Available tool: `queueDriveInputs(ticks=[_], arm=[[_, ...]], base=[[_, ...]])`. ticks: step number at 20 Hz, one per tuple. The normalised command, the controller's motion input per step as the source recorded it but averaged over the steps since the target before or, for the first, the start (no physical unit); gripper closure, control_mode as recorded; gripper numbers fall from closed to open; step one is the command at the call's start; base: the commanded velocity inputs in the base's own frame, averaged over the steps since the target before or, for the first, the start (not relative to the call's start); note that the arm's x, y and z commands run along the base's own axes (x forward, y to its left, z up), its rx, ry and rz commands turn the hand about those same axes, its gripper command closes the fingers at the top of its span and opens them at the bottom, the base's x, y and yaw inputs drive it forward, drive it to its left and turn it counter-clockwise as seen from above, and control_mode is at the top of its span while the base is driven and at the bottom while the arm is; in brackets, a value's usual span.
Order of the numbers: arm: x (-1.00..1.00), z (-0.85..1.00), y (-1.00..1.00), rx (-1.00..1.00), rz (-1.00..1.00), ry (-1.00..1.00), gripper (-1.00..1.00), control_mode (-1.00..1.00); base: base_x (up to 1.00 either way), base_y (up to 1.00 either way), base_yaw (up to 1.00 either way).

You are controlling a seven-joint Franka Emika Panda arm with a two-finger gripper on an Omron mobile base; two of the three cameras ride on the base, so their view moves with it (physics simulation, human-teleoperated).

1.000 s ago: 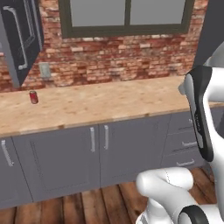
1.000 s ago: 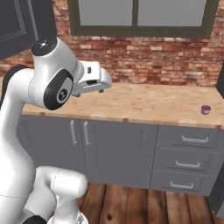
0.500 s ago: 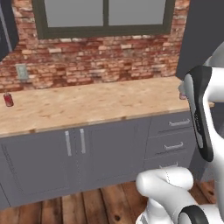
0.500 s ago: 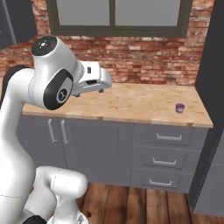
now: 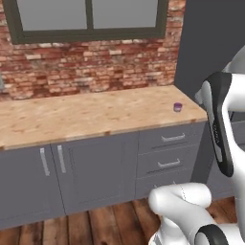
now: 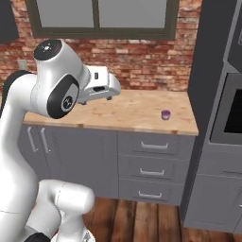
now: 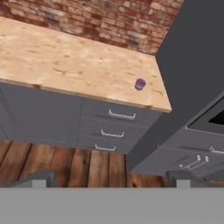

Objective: Pick the canned food and jam from the counter and place them in the cabinets closest to them.

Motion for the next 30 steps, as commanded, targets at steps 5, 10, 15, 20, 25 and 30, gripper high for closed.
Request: queueDriveInputs(ticks=[5, 10, 15, 20, 25, 30], arm=[[0.00, 0.00, 0.00, 0.00, 0.00, 0.00, -1.00, 1.00], [0.00, 0.00, 0.00, 0.00, 0.00, 0.00, -1.00, 1.00], [0.00, 0.00, 0.00, 0.00, 0.00, 0.00, -1.00, 1.00], [0.00, 0.00, 0.00, 0.00, 0.00, 0.00, -1.00, 1.00], [0.00, 0.00, 0.00, 0.00, 0.00, 0.00, -1.00, 1.00], [0.00, 0.00, 0.00, 0.00, 0.00, 0.00, -1.00, 1.00]], base=[[0.00, -0.35, 0.01], [0.02, 0.00, 0.00], [0.39, 0.00, 0.00], [0.58, -0.03, 0.00], [0.58, -0.03, 0.00], [0.48, -0.04, 0.00]])
